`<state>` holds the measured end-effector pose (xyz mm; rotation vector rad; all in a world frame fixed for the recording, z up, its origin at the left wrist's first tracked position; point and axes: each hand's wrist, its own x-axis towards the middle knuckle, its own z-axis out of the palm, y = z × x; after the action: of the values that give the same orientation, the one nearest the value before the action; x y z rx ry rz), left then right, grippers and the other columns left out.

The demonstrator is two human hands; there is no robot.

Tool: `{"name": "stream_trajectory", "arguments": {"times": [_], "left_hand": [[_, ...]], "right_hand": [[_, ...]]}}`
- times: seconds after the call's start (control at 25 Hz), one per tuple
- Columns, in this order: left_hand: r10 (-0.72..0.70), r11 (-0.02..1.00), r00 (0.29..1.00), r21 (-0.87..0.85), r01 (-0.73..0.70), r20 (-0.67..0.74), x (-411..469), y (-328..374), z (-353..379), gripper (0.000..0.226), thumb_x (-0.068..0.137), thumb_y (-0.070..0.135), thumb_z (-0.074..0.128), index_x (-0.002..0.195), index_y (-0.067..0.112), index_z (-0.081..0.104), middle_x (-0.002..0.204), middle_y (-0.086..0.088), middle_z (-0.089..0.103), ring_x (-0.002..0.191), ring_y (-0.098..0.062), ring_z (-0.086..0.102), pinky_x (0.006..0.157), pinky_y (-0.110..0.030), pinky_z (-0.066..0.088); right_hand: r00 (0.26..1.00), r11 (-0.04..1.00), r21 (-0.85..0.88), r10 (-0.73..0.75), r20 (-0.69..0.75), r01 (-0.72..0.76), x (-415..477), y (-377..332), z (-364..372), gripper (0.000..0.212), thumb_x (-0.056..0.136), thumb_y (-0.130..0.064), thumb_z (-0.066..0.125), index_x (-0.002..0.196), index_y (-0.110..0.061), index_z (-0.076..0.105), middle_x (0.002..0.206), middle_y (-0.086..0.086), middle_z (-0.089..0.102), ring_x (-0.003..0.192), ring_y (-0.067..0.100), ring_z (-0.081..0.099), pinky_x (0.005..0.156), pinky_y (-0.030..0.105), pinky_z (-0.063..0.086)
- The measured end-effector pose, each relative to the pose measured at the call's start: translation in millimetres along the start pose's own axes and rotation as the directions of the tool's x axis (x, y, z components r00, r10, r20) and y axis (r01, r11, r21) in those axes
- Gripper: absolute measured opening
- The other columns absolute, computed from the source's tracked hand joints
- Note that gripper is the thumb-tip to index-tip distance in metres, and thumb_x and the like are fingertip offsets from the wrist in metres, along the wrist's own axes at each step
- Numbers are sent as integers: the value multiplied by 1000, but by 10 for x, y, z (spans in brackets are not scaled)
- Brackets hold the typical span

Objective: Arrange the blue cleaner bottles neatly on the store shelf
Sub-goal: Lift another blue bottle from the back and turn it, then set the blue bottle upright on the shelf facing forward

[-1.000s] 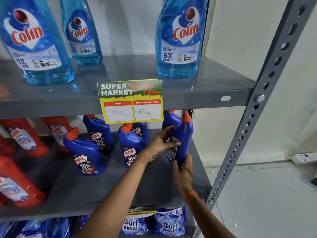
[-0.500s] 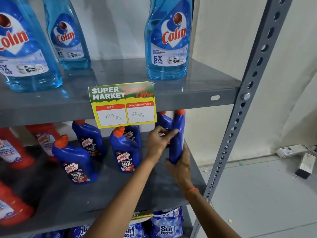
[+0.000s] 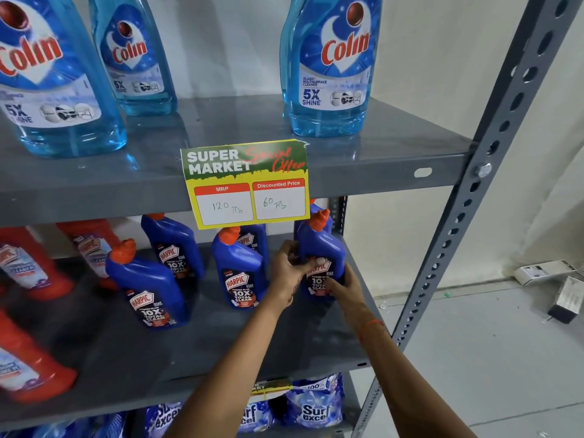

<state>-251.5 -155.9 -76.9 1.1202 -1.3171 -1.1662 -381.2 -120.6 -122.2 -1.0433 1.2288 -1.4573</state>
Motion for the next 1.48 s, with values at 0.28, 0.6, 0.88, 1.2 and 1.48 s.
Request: {"name": "stream_trajectory", "arguments": {"times": [0.28, 0.6, 0.88, 1.2, 1.48], "left_hand": [[7, 999, 1000, -52, -7, -3, -78, -206, -8, 41, 69, 9, 80, 102, 12, 56, 89, 6, 67, 77, 3, 67, 65, -12, 52], [-7, 996, 990, 87, -6, 143, -277, -658, -157, 37, 78, 1, 69, 114, 2, 59, 104, -8, 67, 86, 4, 65, 78, -10, 50], [-6, 959, 995, 284, -22, 97, -707, -730, -80, 34, 72, 17, 77, 103, 7, 67, 100, -10, 73, 88, -16, 67, 71, -22, 49], [13, 950, 999, 312, -26, 42, -1149, -659, -15, 35, 70, 20, 79, 101, 8, 68, 95, -6, 74, 83, -10, 67, 64, -11, 47], [-35, 951, 999, 309, 24, 28, -1242, -504, 23, 38, 72, 15, 77, 107, 5, 65, 105, -14, 72, 95, -22, 68, 76, -25, 51]], "right_hand": [[998, 996, -86, 26, -57, -31, 72, 57, 21, 45, 80, 14, 46, 101, -25, 54, 92, 5, 62, 82, 17, 60, 68, 22, 54], [980, 978, -193, 41, -195, -79, -45, 62, 57, 40, 78, 19, 37, 103, -6, 57, 92, 9, 59, 76, 14, 54, 57, 7, 48], [943, 946, -247, 127, -307, -208, -504, 49, -41, 46, 80, 15, 26, 108, -2, 58, 95, 9, 62, 84, 20, 53, 61, 22, 45], [911, 947, -206, 152, -383, -245, -925, -8, -34, 42, 79, 16, 28, 106, -1, 55, 91, 8, 60, 78, 18, 53, 61, 23, 43], [897, 946, -158, 203, -393, -284, -1018, -73, -4, 42, 82, 13, 31, 116, -2, 52, 99, 11, 61, 89, 22, 56, 73, 32, 47]]}}
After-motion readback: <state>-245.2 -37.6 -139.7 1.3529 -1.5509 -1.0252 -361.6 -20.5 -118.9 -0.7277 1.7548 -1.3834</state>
